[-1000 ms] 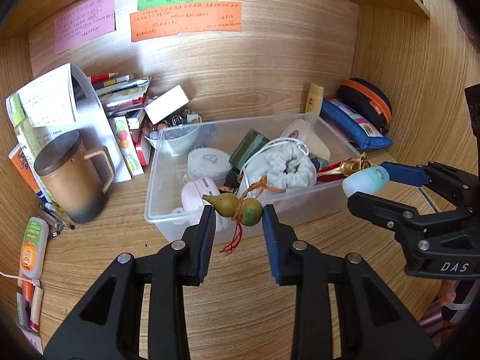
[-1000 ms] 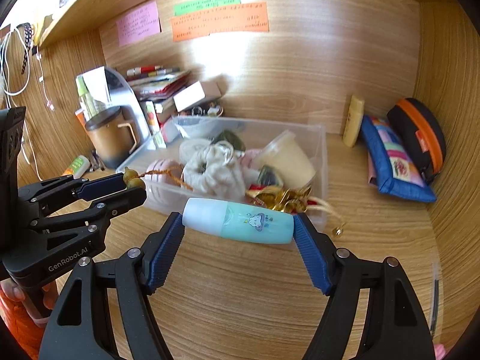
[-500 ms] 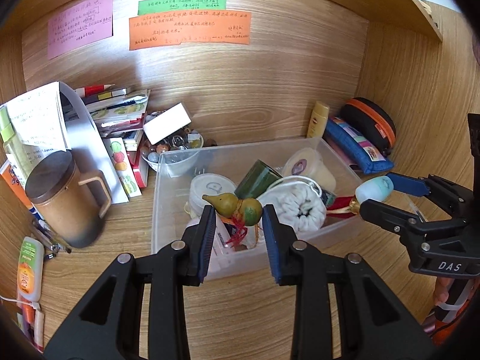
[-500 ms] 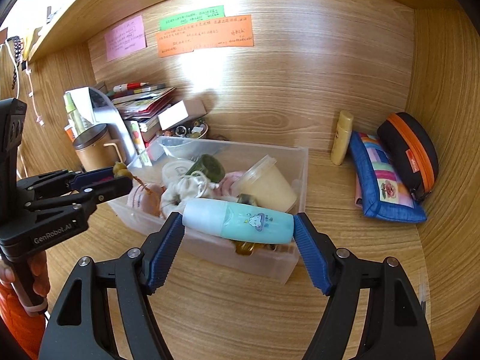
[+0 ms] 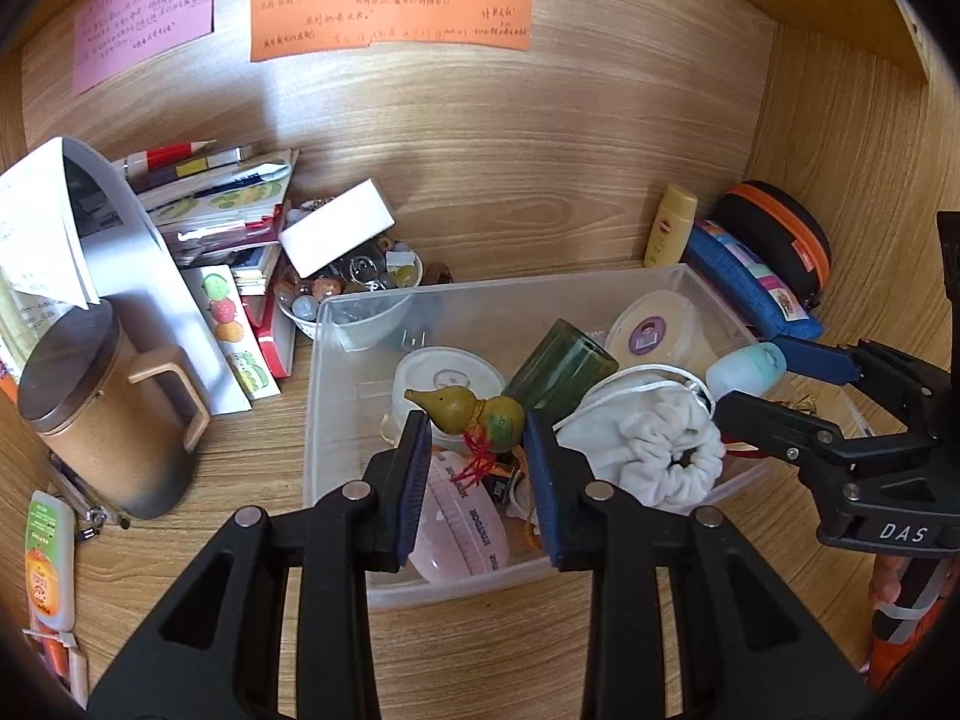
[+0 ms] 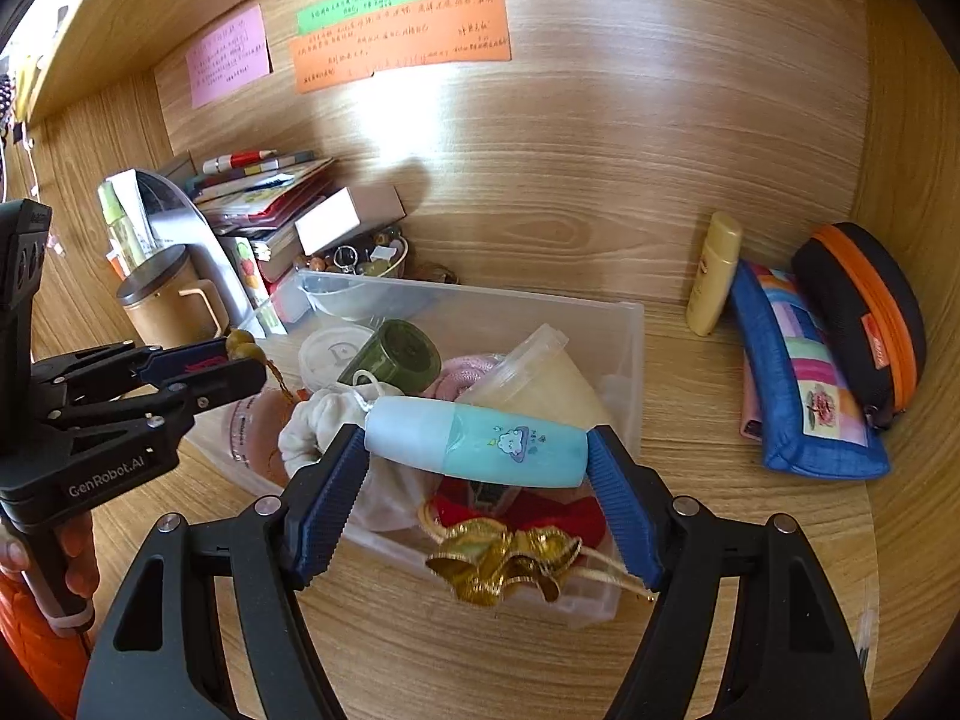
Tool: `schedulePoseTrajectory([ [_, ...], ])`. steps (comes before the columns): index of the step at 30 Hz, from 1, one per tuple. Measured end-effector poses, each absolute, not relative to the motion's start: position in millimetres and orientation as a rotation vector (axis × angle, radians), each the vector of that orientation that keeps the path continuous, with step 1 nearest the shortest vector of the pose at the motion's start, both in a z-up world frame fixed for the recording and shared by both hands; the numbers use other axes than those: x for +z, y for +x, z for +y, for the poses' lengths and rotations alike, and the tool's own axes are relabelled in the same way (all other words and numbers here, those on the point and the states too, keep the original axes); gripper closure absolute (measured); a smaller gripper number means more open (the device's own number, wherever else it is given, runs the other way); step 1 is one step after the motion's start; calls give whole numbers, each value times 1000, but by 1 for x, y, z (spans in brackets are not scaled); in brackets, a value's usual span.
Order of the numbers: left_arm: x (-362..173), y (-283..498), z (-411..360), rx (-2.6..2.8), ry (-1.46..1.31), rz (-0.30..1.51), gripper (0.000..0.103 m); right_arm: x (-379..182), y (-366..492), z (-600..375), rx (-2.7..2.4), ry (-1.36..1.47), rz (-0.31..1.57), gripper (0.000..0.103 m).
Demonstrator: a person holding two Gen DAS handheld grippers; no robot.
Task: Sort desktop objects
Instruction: 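Lower the gourd pendant and blue bottle into the clear box and open both grippers, then withdraw both open grippers up and away from the clear box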
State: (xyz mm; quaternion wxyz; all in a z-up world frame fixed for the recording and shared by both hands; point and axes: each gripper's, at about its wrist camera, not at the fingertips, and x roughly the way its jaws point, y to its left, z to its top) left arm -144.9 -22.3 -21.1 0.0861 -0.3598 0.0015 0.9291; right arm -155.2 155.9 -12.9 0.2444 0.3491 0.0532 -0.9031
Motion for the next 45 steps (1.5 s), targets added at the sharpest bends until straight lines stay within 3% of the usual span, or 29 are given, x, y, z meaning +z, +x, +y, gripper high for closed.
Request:
schedulePoseTrajectory([
  [15, -37, -165, -27, 2749, -1114, -37, 72, -21, -168, 142, -2460, 972, 179, 32],
  [20, -37, -164, -31, 2751, -1113, -53, 67, -23, -167, 137, -2464, 975, 207, 32],
  [27, -29, -156, -32, 2806, -1077, -28, 44, -18, -163, 136, -2479, 975, 238, 25],
  [33, -23, -146, -35, 2842, -1051, -28, 33, -15, -158, 139, -2457, 990, 215, 21],
  [38, -20, -137, -38, 2863, -1054, -37, 30, -8, -145, 140, -2465, 968, 241, 21],
  [42, -15, -126, -38, 2871, -1045, -66, 11, 2, -131, 144, -2496, 928, 266, 20],
  [45, -9, -115, -39, 2895, -1028, -101, 7, 10, -120, 149, -2530, 892, 266, 12],
])
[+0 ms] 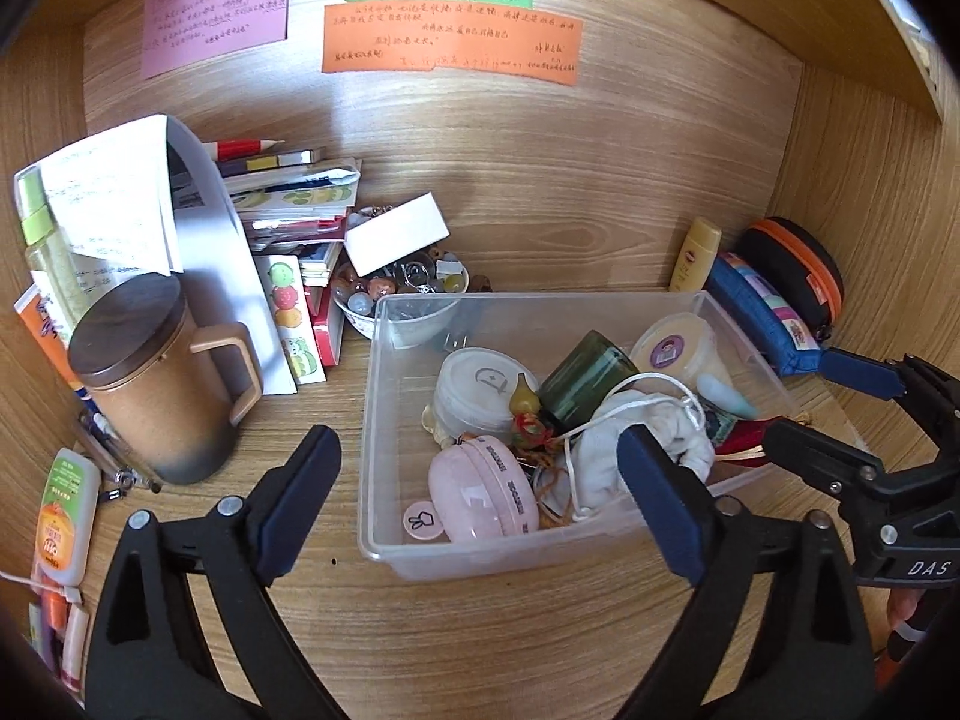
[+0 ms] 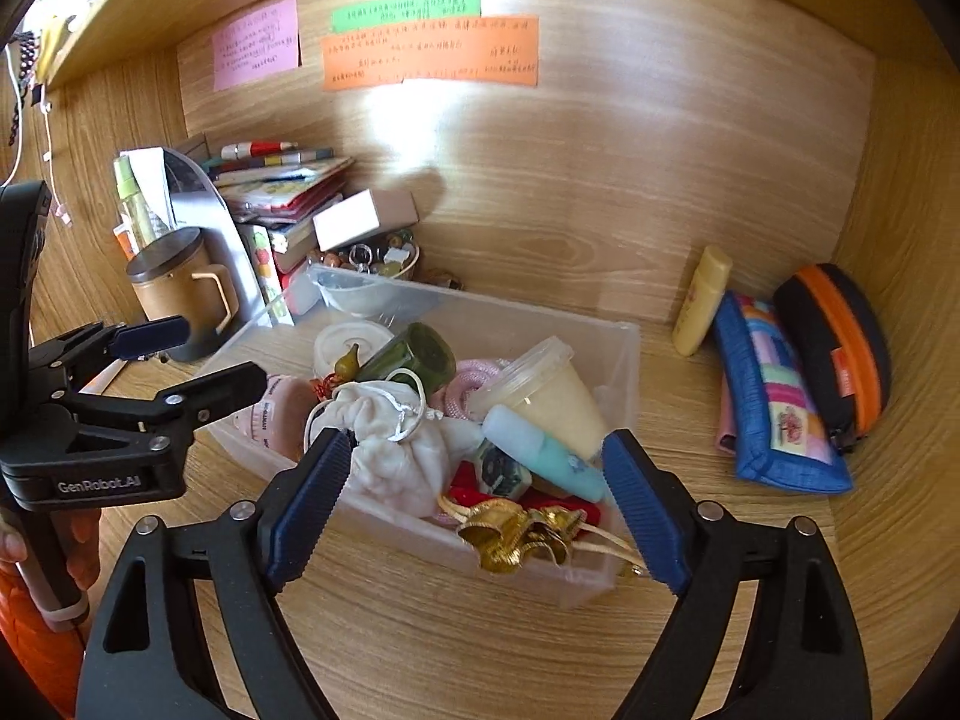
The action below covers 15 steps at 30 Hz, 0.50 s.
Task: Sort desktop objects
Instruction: 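Withdraw both open grippers up and away from the clear box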
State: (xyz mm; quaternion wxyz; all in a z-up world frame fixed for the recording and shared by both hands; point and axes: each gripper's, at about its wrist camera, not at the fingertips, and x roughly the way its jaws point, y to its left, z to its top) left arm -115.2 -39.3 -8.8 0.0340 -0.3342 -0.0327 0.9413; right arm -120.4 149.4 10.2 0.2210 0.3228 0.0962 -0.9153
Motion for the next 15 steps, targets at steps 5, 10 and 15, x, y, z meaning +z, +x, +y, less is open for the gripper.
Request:
schedulePoseTrajectory([
  [5, -2, -98, -38, 2937, -1007, -104, 7, 23, -101, 161, -2577, 822, 230, 0],
  [10, 4, -79, -32, 2961, -985, -90, 7, 28, -81, 170, -2598, 794, 210, 0],
  [15, 8, -67, -23, 2994, -1002, -62, 6, 31, -62, 177, -2611, 747, 179, 0],
])
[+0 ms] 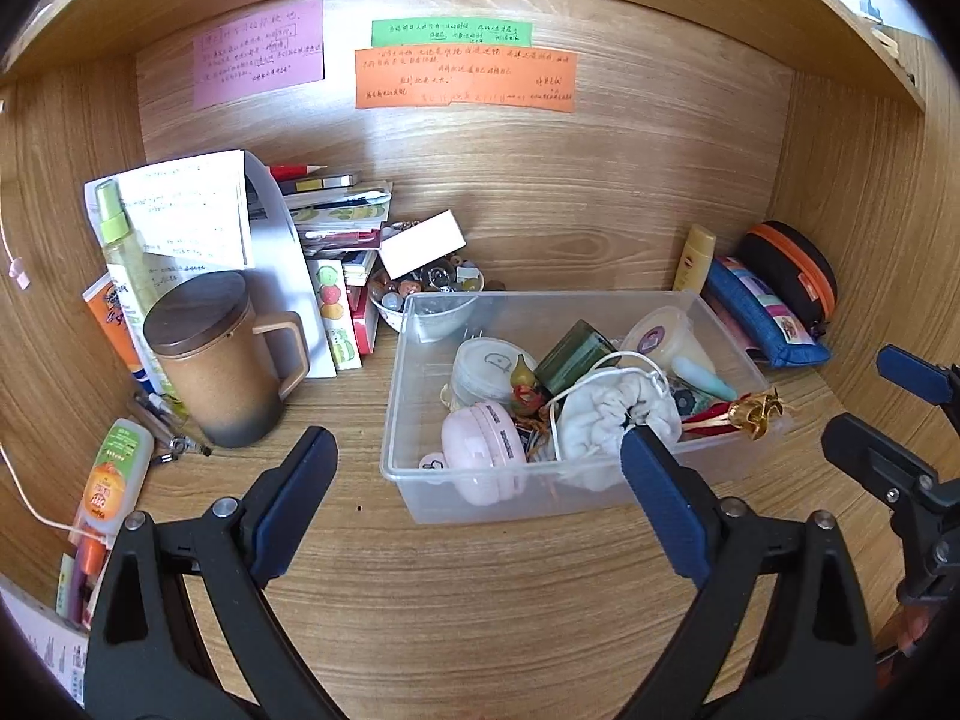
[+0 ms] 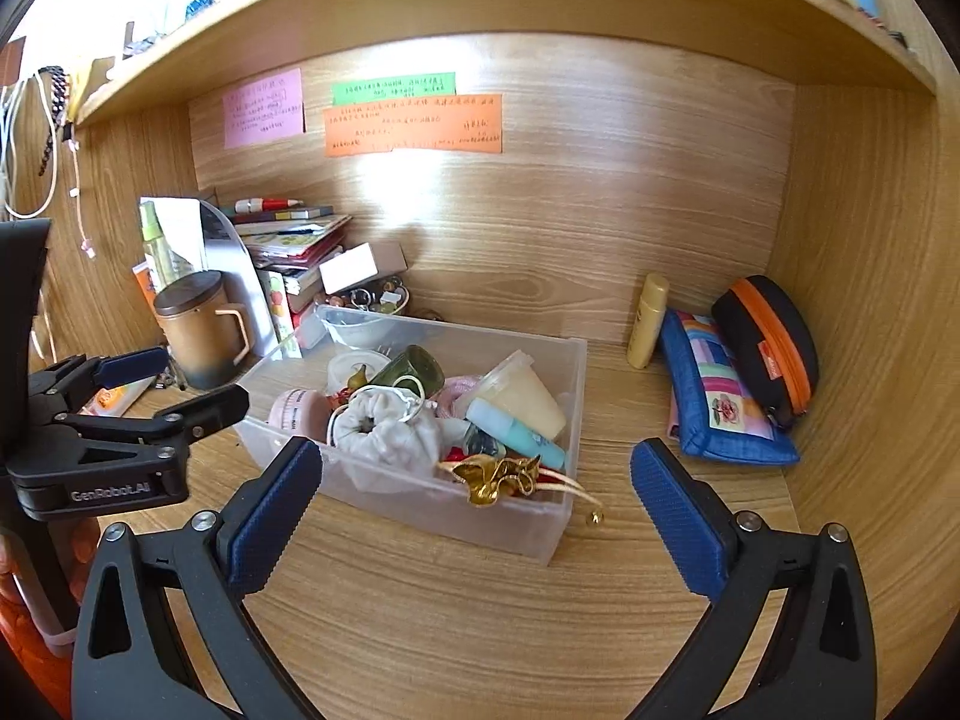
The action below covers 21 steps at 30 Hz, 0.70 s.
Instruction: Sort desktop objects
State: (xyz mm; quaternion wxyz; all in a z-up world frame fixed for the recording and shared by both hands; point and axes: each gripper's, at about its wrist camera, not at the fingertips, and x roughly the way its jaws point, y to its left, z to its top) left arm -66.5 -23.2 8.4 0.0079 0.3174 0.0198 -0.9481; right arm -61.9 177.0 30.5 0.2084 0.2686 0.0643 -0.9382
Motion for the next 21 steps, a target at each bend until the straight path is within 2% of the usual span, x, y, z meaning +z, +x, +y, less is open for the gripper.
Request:
schedulePoseTrajectory([
  [3, 10, -58, -21, -2960, 973, 82, 6, 30, -52, 181, -2598, 736, 161, 0],
  [8, 9, -43, -11, -2927, 902, -7, 6, 30, -38, 186, -2630, 699, 180, 0],
  [21, 8, -25, 8, -2995, 813, -3, 6, 23, -31, 196, -2681, 690, 170, 0],
])
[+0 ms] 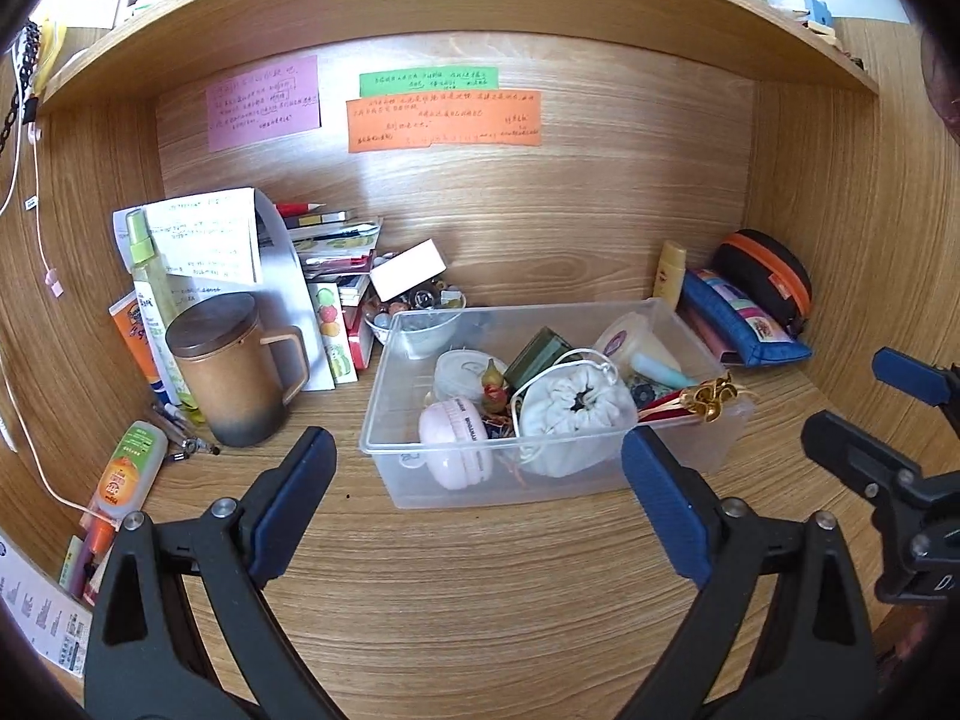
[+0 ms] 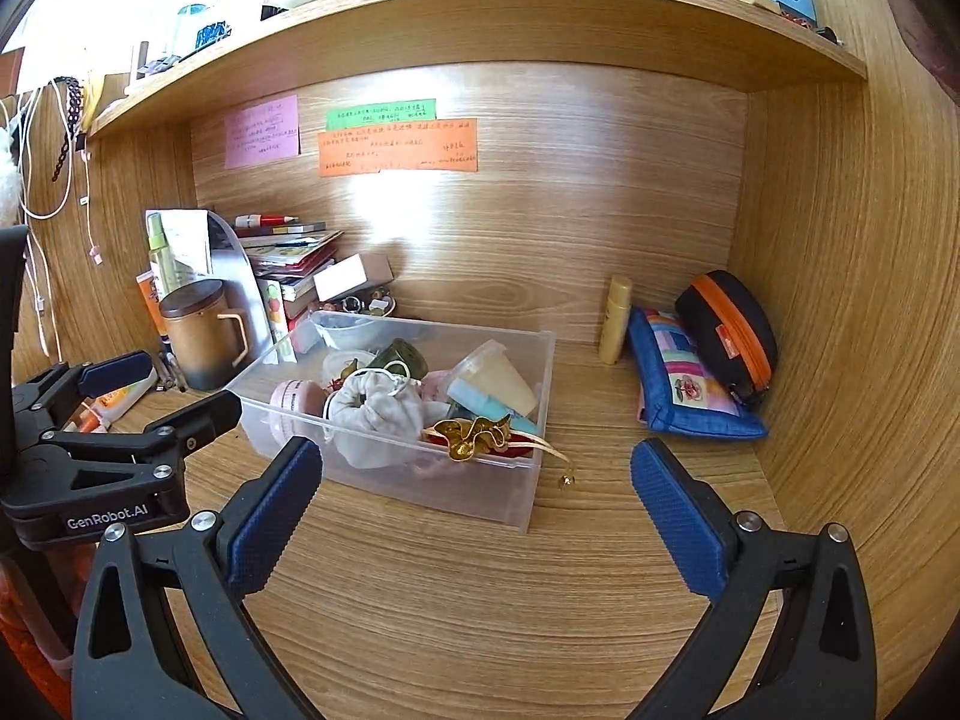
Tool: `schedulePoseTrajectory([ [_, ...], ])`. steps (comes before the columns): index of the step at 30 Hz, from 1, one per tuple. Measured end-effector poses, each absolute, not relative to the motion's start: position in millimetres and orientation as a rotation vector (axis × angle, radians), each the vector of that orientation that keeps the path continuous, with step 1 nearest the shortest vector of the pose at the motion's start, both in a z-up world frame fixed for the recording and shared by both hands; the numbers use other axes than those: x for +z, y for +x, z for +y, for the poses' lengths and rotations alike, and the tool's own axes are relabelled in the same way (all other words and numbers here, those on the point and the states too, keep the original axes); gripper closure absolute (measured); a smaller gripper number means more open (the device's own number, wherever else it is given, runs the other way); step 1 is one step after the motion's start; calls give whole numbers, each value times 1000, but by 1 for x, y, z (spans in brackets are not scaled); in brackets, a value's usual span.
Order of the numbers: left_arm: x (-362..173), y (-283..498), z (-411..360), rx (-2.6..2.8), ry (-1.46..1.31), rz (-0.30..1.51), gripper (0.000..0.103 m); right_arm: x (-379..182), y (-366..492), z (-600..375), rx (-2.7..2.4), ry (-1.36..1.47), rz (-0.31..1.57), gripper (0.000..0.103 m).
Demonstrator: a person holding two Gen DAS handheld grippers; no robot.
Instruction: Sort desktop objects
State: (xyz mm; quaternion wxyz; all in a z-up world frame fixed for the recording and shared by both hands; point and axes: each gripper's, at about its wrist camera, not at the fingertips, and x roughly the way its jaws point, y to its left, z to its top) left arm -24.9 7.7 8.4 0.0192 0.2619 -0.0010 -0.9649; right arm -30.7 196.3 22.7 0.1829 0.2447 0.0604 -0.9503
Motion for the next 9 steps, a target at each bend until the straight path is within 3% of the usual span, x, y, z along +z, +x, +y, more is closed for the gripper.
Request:
schedulePoseTrajectory([
  [9, 6, -27, 10, -3006, 820, 11, 6, 20, -33, 194, -2679, 692, 187, 0],
])
